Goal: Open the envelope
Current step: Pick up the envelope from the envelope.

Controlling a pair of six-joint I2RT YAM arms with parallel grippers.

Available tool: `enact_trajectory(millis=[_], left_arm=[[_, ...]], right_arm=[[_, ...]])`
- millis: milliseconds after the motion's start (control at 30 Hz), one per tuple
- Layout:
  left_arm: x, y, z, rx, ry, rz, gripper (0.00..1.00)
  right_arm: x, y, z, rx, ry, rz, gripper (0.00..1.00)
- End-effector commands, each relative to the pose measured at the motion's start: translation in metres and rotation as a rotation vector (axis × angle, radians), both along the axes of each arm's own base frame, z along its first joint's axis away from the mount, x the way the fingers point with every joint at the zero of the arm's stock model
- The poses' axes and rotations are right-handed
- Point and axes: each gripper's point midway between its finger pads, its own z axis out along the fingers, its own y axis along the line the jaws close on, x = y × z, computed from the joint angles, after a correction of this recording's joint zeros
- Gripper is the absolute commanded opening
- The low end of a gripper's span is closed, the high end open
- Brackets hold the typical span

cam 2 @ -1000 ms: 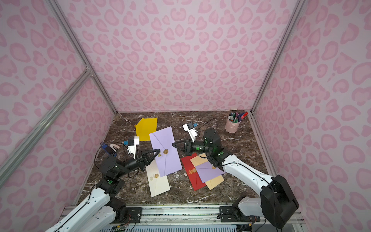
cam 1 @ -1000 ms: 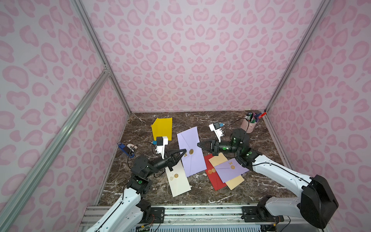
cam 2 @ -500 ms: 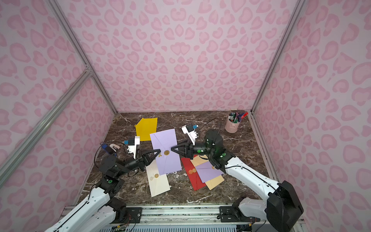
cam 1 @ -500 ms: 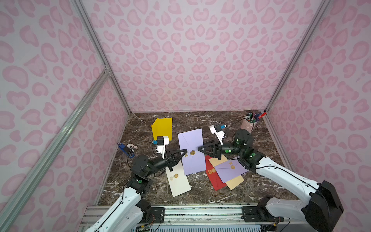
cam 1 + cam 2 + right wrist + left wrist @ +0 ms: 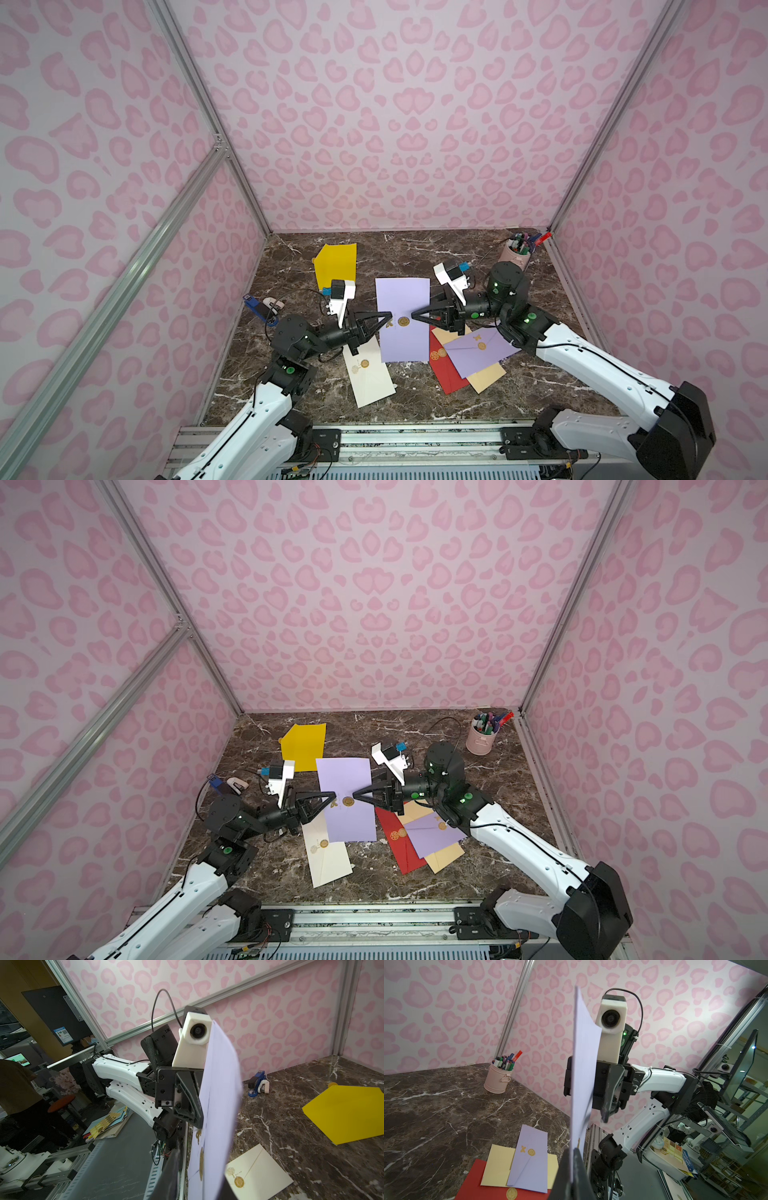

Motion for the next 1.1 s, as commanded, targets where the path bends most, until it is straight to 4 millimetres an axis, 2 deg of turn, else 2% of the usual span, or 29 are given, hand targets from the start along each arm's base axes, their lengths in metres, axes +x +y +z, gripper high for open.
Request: enact_trajectory(millis=[0,200,300,333,467,567,700,900,1067], left_arm=[[-0.003,-0.001,0.002,0.008,-0.024,-0.012,0.04],[-0.003,-0.001,0.000,0.001,-0.021,-0.016,0.04],[0.001,-0.001,-0.004,0.020,-0.011,0.002,0.04],[0.003,-0.001,-0.006,0.027,-0.007,0.011,0.07],[0.015,0.002,-0.016,0.077,0.022,0.074,0.44],[0.027,0.009,-0.020,0.121,0.030,0.166,0.61],[0.047,0.031,-0.025,0.166,0.047,0.368,0.76],[0.057,0.059,-0.026,0.204,0.045,0.554,0.79],[0.058,0.065,-0.032,0.200,0.044,0.587,0.79]], right_arm=[[-0.002,0.002,-0.001,-0.002,-0.015,0.027,0.19],[0.003,0.007,-0.003,0.001,-0.005,0.029,0.01],[0.005,0.008,-0.003,0.002,-0.005,0.028,0.00],[0.005,0.008,-0.003,0.002,-0.005,0.025,0.00],[0.009,0.008,-0.002,-0.007,-0.009,0.008,0.00],[0.018,0.008,-0.005,-0.024,0.004,-0.027,0.00],[0.041,0.005,-0.013,-0.054,0.058,-0.101,0.00],[0.081,-0.004,-0.026,-0.090,0.158,-0.248,0.00],[0.110,-0.009,-0.039,-0.106,0.271,-0.378,0.00]])
